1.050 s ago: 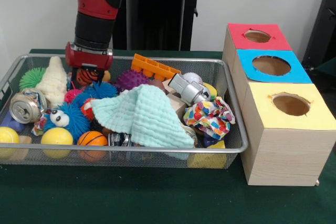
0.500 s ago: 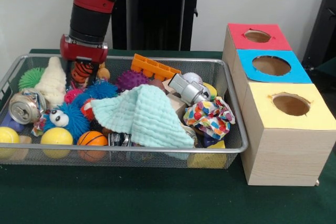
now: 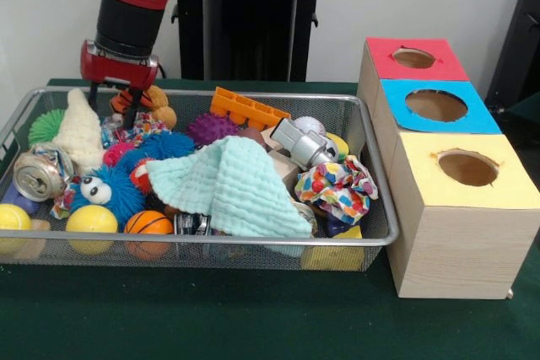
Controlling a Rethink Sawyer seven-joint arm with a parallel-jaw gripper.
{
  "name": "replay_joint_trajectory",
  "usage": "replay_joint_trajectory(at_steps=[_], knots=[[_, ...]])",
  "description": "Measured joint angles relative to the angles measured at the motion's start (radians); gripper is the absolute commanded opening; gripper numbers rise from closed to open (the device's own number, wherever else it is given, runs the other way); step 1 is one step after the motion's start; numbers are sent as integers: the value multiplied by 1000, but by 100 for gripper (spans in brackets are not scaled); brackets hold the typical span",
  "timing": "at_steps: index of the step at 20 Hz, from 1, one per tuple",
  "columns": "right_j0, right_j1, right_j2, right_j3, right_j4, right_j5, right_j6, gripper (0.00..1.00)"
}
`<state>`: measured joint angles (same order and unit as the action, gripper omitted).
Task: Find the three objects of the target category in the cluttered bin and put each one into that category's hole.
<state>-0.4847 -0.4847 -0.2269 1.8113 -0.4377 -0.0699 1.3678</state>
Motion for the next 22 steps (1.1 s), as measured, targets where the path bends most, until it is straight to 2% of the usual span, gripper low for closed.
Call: replay_joint_trajectory(at_steps=[9, 15, 22], knots=[[45, 45, -66, -10, 100, 10, 0, 100], [67, 114, -71, -34, 204, 1, 4, 100], [51, 150, -64, -38, 247, -53, 22, 100]])
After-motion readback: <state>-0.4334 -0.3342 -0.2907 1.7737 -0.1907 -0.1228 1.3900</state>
